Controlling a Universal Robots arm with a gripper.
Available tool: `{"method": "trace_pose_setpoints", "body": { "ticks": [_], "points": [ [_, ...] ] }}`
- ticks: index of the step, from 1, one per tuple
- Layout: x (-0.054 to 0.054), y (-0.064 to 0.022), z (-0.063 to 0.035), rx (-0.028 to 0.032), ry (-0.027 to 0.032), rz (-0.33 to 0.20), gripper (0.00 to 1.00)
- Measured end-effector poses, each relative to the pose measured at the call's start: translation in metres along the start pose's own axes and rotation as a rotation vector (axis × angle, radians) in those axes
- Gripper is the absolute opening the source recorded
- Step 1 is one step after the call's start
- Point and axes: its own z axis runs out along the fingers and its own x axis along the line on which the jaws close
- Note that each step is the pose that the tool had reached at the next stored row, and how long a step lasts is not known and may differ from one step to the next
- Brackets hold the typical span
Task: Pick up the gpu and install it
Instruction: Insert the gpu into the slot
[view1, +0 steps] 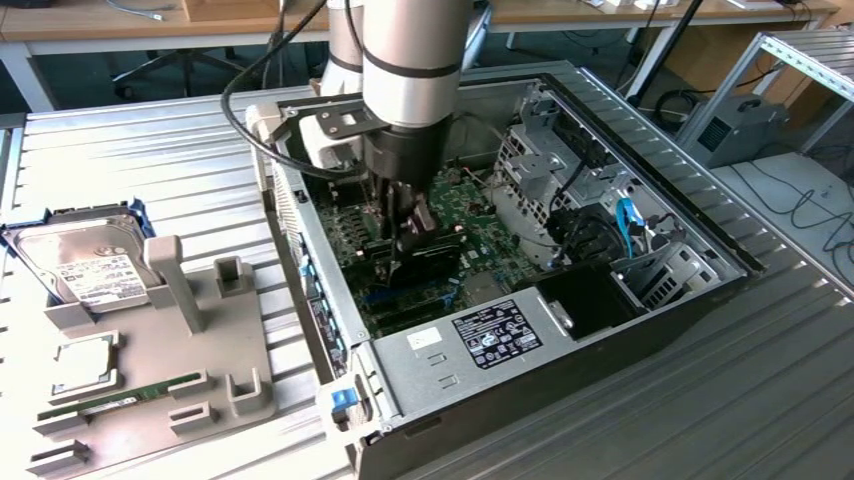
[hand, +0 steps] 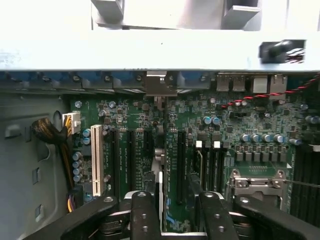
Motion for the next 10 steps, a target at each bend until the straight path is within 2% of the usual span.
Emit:
{"method": "trace_pose_setpoints", "body": {
  "ticks": [3, 7, 10],
  "points": [
    [-0.002, -0.0004, -0.0105, 0.0, 0.0001, -0.001, 0.38],
    [-0.003, -0.0033, -0.012, -0.0018, -0.0001, -0.008, 0.38],
    [-0.003, -0.0166, -0.0116, -0.0128, -0.0008, -0.02, 0.18]
  ]
}}
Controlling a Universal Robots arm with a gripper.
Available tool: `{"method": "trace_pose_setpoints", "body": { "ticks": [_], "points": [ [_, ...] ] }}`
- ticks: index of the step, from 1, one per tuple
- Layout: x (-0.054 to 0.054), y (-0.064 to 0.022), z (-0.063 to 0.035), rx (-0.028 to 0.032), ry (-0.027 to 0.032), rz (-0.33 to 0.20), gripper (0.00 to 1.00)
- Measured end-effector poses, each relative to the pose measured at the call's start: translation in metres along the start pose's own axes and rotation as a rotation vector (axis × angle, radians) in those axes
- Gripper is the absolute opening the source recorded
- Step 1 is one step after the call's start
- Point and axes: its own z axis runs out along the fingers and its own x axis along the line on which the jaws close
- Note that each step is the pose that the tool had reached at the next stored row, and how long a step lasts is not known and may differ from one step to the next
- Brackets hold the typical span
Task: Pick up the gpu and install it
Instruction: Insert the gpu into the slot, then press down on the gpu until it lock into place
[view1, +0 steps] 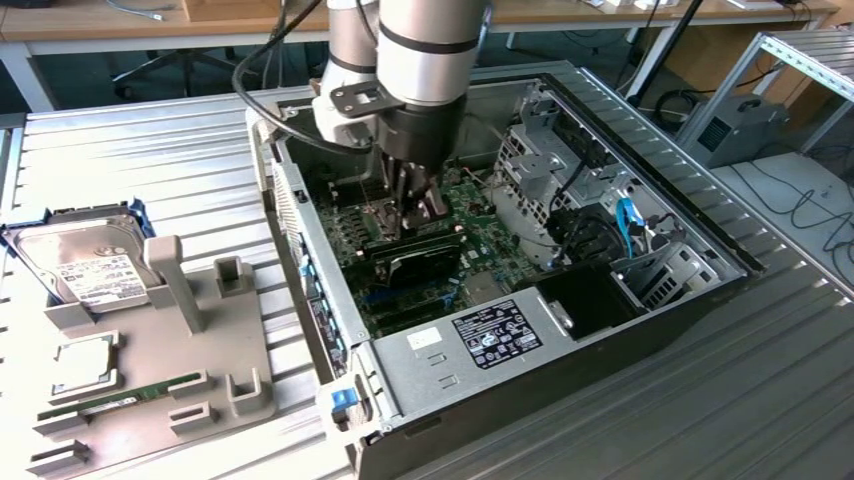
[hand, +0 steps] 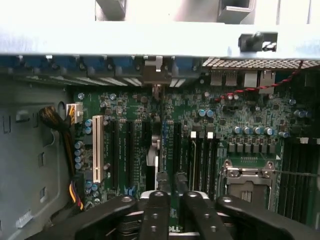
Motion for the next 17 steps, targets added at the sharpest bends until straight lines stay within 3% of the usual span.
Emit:
{"method": "trace_pose_setpoints", "body": {
  "ticks": [1, 3, 11, 17],
  "points": [
    [0.0, -0.0055, 0.0001, -0.006, -0.0003, -0.002, 0.12],
    [0.001, -0.0209, 0.0005, -0.0223, -0.001, -0.011, 0.11],
    [0.001, -0.0184, 0.001, -0.0224, -0.0011, -0.012, 0.11],
    [0.0, 0.0034, 0.0112, -0.0224, -0.001, -0.012, 0.11]
  ]
}}
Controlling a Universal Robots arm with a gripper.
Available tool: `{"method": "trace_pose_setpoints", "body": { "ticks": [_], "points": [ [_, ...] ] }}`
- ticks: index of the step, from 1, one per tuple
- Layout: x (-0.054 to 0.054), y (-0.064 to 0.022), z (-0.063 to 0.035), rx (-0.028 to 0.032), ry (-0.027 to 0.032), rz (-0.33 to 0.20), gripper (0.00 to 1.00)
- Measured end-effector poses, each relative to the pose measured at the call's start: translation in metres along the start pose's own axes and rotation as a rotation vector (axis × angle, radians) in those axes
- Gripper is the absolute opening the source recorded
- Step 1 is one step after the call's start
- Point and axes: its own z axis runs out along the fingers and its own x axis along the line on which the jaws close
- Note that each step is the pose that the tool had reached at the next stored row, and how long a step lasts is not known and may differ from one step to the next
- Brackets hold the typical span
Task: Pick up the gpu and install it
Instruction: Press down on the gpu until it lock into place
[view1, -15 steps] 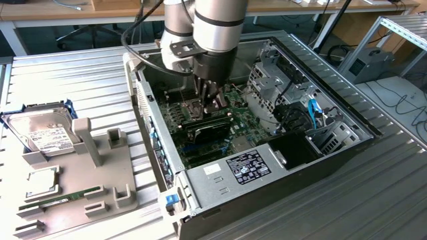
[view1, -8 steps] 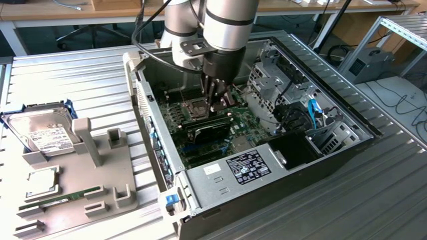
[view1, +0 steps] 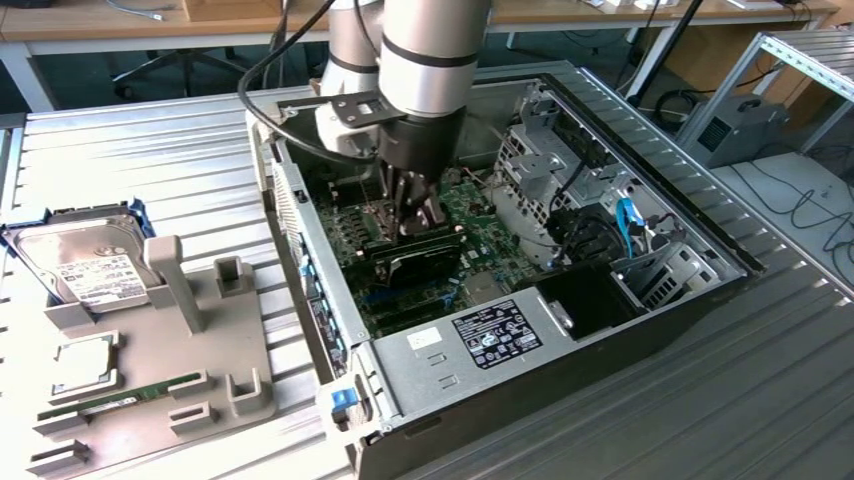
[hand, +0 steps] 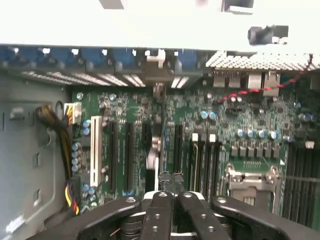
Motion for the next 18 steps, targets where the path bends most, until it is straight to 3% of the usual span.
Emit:
{"method": "trace_pose_setpoints", "body": {
  "ticks": [2, 6, 18],
  "points": [
    [0.0, 0.005, 0.0063, -0.0002, 0.0002, 0.0, 0.11],
    [0.002, 0.0069, 0.0129, -0.0008, 0.0005, 0.0, 0.11],
    [0.004, 0.0078, 0.0217, -0.0011, 0.0009, 0.0, 0.11]
  ]
}}
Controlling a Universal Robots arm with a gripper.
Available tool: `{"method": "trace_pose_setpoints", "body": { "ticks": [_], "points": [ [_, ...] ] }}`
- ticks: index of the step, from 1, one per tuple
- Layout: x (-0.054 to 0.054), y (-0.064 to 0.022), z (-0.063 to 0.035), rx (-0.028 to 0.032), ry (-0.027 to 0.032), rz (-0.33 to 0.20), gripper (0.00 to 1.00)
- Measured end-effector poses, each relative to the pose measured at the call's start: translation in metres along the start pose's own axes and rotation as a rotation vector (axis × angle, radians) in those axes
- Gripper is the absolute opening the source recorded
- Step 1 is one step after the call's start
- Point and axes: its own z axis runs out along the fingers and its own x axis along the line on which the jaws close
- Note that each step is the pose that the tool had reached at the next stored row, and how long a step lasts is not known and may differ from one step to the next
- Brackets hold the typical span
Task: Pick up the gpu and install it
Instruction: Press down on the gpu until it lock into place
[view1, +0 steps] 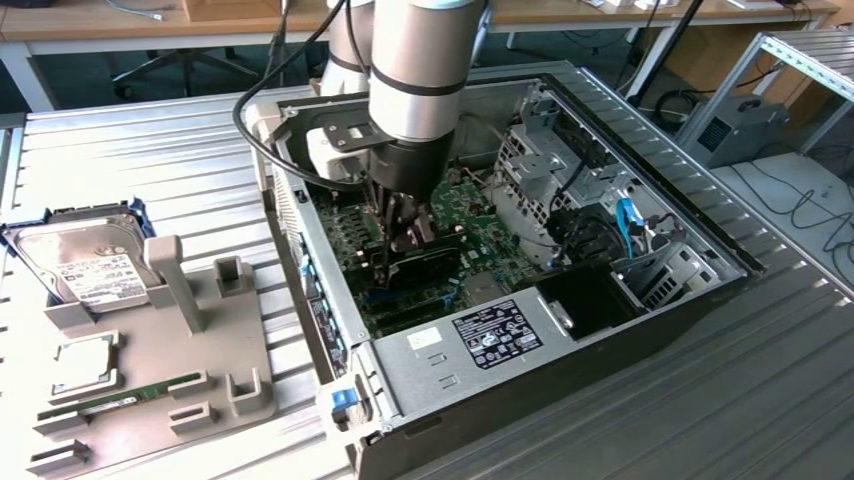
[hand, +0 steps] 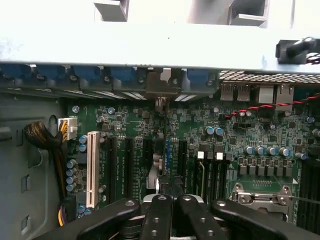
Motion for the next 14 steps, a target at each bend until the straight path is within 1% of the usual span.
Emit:
{"method": "trace_pose_setpoints", "body": {
  "ticks": [2, 4, 6, 7, 8, 11, 14],
  "points": [
    [0.0, 0.0001, 0.0001, 0.0001, -0.0001, 0.0, 0.11],
    [0.0, 0.0, -0.0003, 0.0002, 0.0033, 0.0, 0.11],
    [0.0, -0.0006, -0.003, 0.0015, 0.0049, 0.0, 0.11],
    [0.0, -0.0009, -0.0059, 0.001, 0.0081, 0.0, 0.11],
    [0.0, -0.0014, -0.0096, -0.0005, 0.0125, 0.0, 0.11],
    [0.0, -0.0036, -0.0148, -0.0004, 0.0141, 0.0, 0.11],
    [0.0, -0.0082, -0.0161, -0.0012, 0.014, 0.0, 0.11]
  ]
}}
